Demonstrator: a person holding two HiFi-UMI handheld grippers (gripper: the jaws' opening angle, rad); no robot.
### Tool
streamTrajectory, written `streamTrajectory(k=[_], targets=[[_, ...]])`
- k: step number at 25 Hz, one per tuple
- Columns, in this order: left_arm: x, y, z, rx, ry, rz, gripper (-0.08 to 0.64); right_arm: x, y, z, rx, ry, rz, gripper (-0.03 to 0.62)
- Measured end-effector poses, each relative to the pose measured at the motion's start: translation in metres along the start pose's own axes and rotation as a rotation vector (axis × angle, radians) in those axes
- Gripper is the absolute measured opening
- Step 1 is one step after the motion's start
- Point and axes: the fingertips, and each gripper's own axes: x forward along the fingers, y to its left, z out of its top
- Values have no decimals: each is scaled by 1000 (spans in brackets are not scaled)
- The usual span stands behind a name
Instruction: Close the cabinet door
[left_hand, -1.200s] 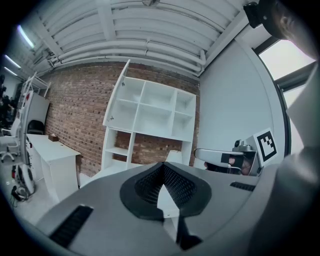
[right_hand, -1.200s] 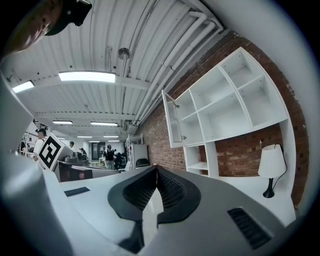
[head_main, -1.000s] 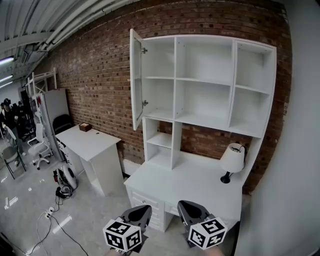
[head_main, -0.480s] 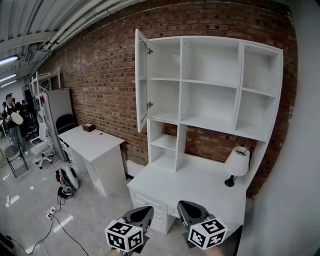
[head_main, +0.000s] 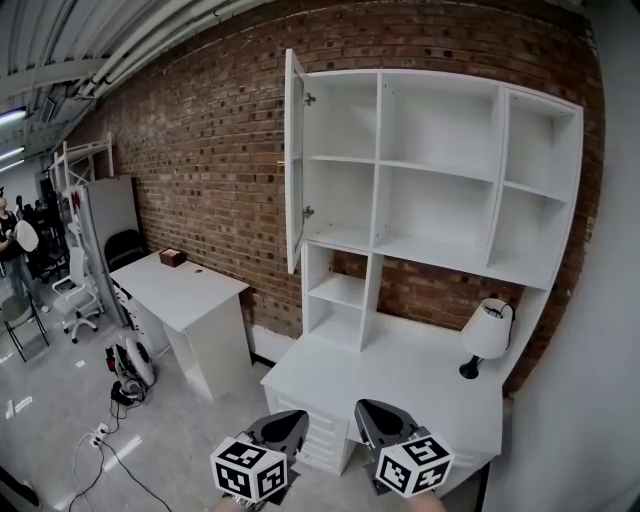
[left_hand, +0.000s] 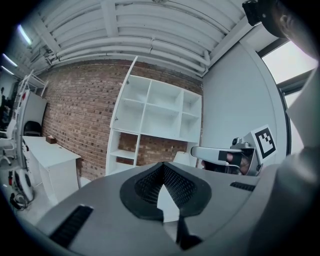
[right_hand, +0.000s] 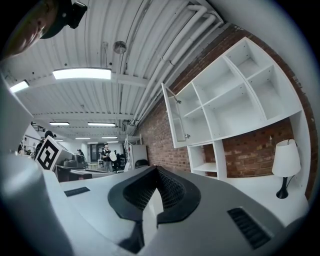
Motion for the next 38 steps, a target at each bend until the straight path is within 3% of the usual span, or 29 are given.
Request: streamTrajectory(k=[19, 25, 34, 36, 38], targets=[[19, 140, 26, 4, -5, -66, 8, 162, 24, 13, -23, -44, -58, 29], [22, 166, 24, 17, 15, -84, 8, 198, 18, 17, -14, -62, -83, 29], [49, 183, 31, 19, 6, -77, 8, 249, -6, 28, -37, -50, -56, 31], [59, 187, 34, 19, -2, -69, 8, 265, -16, 33, -46, -48, -45, 51], [68, 190, 37, 14, -6, -58, 8, 284, -27, 39, -53, -38, -31, 126]])
